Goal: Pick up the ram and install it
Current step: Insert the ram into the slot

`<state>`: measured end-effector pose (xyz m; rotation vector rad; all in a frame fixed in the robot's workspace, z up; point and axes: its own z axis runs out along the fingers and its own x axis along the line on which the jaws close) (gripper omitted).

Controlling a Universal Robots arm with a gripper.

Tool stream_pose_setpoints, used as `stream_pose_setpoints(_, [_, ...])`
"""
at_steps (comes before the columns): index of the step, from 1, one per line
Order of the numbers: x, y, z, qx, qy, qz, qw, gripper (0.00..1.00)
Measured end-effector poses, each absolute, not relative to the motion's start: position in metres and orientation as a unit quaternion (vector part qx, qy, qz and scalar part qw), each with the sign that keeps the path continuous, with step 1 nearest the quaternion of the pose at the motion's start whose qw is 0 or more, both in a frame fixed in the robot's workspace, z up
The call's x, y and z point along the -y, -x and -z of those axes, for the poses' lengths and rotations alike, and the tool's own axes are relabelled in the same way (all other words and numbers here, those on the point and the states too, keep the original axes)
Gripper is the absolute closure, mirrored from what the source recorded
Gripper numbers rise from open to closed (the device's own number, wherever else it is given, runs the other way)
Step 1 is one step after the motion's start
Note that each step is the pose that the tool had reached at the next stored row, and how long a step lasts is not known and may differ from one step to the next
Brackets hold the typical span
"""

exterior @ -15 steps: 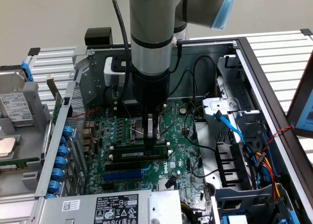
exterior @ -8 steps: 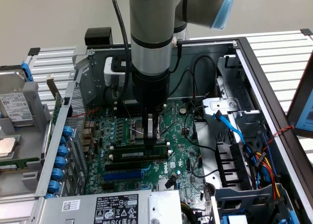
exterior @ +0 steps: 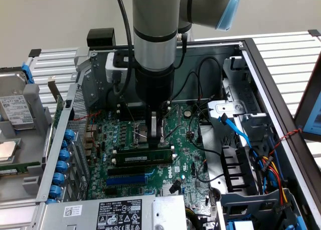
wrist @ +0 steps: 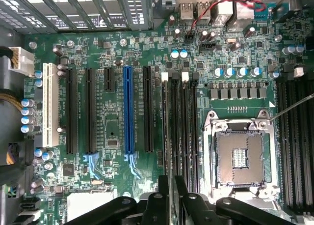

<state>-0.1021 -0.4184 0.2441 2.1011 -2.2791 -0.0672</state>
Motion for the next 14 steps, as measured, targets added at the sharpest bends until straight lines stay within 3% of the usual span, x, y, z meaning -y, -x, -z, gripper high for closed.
stream_pose_setpoints(11, [0.4184,0.1021,-0.2494,0.735,-0.677,0.022,0.020,0.80])
stream_pose_setpoints(14, [0.4184,0.1021,-0.2494,0.735,-0.677,0.022,0.020,0.89])
